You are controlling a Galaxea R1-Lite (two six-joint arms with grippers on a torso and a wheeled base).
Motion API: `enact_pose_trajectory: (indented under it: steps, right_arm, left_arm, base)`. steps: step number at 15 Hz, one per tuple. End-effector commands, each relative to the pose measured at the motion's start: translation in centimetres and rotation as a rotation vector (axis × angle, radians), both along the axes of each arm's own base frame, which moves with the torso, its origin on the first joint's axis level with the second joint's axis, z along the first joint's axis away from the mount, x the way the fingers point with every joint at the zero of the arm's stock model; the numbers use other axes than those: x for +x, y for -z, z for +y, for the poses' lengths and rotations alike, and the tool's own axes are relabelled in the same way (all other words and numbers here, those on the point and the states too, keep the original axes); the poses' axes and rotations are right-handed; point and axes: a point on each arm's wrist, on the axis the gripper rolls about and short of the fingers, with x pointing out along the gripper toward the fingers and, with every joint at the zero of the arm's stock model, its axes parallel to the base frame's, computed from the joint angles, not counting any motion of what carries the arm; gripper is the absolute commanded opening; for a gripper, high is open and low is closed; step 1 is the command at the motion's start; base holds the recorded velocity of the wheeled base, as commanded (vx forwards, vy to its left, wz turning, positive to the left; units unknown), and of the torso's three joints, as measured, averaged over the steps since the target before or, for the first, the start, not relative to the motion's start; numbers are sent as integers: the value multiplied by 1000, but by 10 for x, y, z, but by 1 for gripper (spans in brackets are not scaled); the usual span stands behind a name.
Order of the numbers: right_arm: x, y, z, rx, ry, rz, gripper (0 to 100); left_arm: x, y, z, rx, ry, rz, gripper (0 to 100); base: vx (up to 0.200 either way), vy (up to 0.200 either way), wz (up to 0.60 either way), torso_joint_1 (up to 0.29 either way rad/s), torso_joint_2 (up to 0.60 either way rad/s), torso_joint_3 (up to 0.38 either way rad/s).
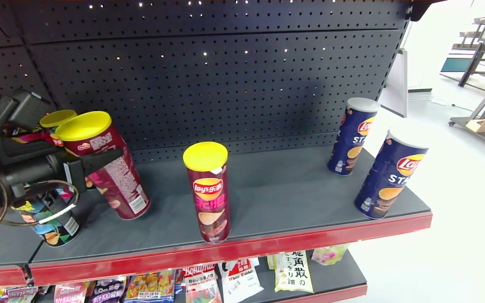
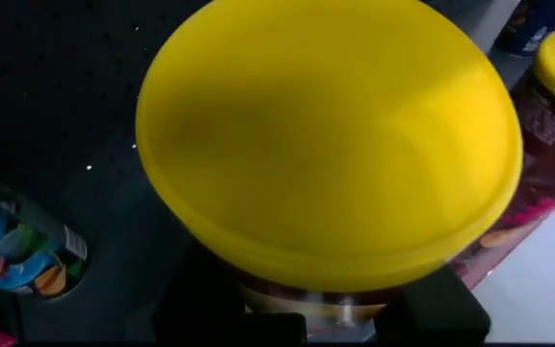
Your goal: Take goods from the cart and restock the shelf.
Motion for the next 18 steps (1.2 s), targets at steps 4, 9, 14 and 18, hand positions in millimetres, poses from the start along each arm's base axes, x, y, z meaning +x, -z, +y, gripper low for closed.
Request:
enact_pose_trajectory:
  steps: [4, 9, 14, 18]
  right_arm:
    - [0, 0, 0, 0, -1, 0, 100]
    - [0, 0, 0, 0, -1, 0, 100]
    - [0, 0, 0, 0, -1, 0, 100]
    - [0, 0, 0, 0, -1, 0, 100]
  left_arm:
    - [69, 17, -10, -5, 43, -42, 0]
    - [85, 21, -37, -39, 164, -28, 0]
    - [119, 18, -63, -61, 165, -43, 0]
    - [136, 21, -84, -58, 188, -47, 0]
  base:
    - [0, 0, 0, 0, 0, 0]
    - [0, 0, 0, 0, 0, 0]
    - [0, 0, 0, 0, 0, 0]
    - [0, 0, 0, 0, 0, 0]
